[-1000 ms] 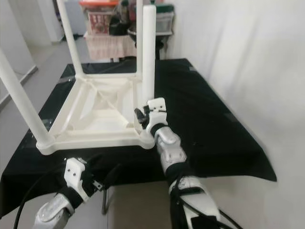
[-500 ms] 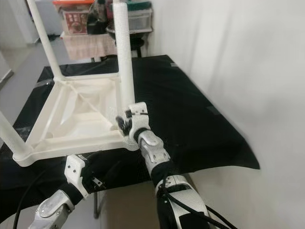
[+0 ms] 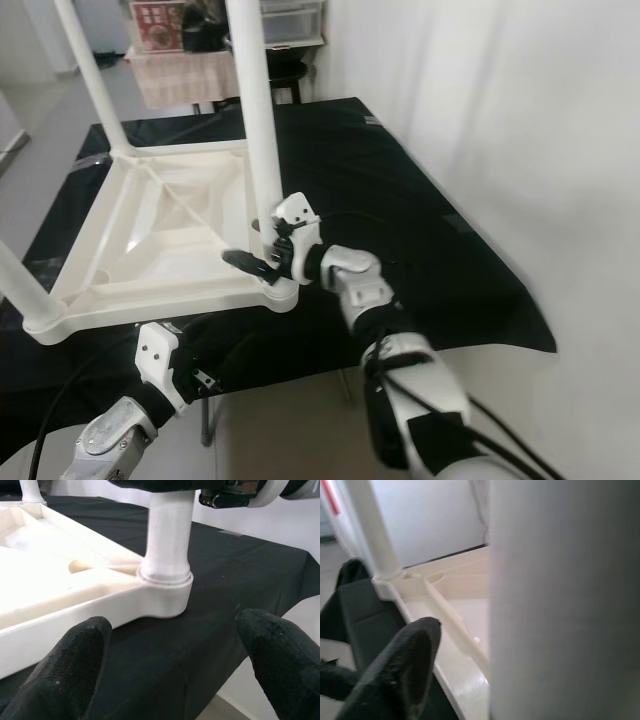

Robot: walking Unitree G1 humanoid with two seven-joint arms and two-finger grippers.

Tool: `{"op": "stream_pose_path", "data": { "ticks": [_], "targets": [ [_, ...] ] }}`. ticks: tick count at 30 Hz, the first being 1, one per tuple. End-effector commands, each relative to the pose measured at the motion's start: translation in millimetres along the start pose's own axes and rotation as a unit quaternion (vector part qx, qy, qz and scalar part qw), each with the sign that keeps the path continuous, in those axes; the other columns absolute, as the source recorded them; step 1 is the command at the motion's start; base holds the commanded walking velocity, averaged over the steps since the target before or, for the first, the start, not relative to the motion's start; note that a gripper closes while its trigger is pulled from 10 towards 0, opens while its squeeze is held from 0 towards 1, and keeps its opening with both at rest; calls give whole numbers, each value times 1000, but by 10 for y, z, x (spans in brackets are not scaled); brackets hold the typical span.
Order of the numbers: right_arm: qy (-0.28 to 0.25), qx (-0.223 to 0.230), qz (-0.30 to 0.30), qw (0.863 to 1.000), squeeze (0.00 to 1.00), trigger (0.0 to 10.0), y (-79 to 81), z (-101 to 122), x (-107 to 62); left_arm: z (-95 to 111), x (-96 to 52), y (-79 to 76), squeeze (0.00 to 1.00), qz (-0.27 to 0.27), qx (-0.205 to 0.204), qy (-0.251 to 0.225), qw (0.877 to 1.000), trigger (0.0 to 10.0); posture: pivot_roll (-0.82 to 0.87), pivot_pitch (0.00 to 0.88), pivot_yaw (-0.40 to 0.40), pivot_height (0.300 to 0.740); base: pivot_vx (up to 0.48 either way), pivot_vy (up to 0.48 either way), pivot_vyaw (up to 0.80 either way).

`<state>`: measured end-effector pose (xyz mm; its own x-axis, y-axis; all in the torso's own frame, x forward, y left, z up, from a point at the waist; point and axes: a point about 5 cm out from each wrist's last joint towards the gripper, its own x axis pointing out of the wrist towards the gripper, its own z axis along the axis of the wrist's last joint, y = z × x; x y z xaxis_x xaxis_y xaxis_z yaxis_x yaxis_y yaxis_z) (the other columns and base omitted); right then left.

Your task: Building children table

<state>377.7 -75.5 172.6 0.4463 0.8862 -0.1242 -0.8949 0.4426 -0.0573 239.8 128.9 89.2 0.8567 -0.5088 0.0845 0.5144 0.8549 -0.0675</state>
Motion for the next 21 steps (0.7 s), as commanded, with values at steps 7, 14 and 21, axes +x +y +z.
{"op": "stream_pose_path", "data": {
  "ticks": [7,14,21],
  "targets": [
    [-2,10,31,999,0,0,50,35,81,-41,-37,14,0,6,-5,11,1000,10000,56,0,-10,740,0,0,0],
    [21,27,-98,995,0,0,-49,-240,-85,-43,-49,3,0,6,-8,11,1000,10000,36,0,-12,740,0,0,0],
    [40,112,-369,922,0,0,234,-778,-82,-35,-60,17,0,8,-11,11,1000,10000,15,0,8,740,0,0,0]
  ]
}}
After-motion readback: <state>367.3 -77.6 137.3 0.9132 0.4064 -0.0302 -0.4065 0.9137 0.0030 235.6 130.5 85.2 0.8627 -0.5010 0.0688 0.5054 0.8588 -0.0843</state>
